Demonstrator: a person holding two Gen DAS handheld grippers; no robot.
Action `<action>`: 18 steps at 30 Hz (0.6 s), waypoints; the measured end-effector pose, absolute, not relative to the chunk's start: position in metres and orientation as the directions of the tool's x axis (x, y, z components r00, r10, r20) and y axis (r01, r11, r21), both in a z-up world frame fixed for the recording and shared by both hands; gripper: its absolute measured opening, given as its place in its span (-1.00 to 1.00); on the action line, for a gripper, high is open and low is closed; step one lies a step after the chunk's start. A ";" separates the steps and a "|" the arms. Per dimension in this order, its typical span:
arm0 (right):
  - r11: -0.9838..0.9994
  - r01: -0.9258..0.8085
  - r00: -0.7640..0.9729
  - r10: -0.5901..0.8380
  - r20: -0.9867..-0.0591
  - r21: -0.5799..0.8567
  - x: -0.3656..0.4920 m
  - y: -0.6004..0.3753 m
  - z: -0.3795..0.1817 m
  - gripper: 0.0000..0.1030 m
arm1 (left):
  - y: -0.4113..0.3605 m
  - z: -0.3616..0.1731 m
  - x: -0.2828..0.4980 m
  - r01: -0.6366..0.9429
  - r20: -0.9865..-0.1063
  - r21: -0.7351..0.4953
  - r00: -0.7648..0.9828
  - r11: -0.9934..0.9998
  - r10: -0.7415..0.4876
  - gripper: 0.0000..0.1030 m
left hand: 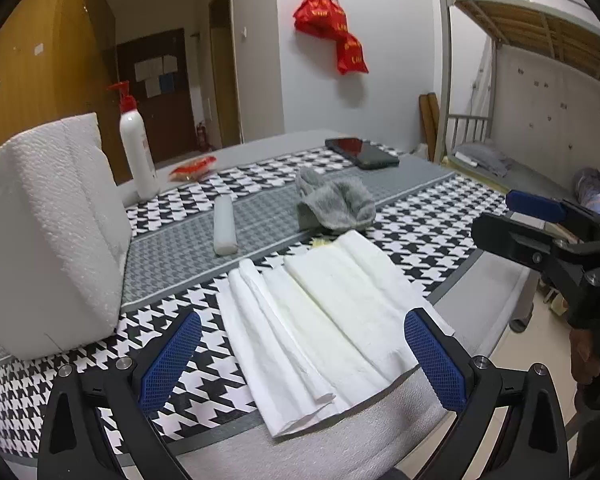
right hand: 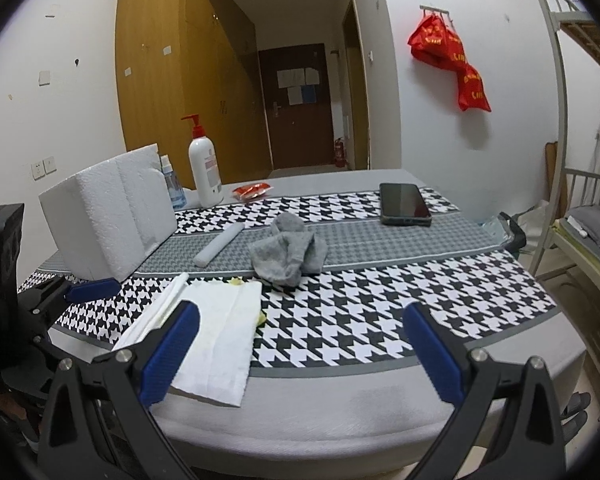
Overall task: Organize soft objects
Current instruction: 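Move both grippers toward the white towel and yellow foam net, then grasp the white towel edge with the left gripper and lift it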
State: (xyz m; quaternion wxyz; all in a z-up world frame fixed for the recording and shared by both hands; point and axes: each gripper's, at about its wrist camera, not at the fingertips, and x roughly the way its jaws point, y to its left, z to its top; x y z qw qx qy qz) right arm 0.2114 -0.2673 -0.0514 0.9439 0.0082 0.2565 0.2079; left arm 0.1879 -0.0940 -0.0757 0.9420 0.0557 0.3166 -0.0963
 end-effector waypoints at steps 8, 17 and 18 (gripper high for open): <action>0.901 -0.408 0.749 0.422 -0.511 0.146 0.226 -0.271 -0.057 0.99 | -0.102 -0.080 0.193 0.174 -0.646 0.084 0.759 0.981 -0.079 0.78; 0.887 -0.439 0.729 0.446 -0.519 0.146 0.234 -0.272 -0.058 0.99 | -0.115 -0.087 0.198 0.176 -0.679 0.114 0.733 0.978 -0.052 0.52; 0.887 -0.438 0.728 0.446 -0.520 0.147 0.235 -0.272 -0.058 0.99 | -0.115 -0.089 0.200 0.173 -0.688 0.115 0.724 0.978 -0.047 0.48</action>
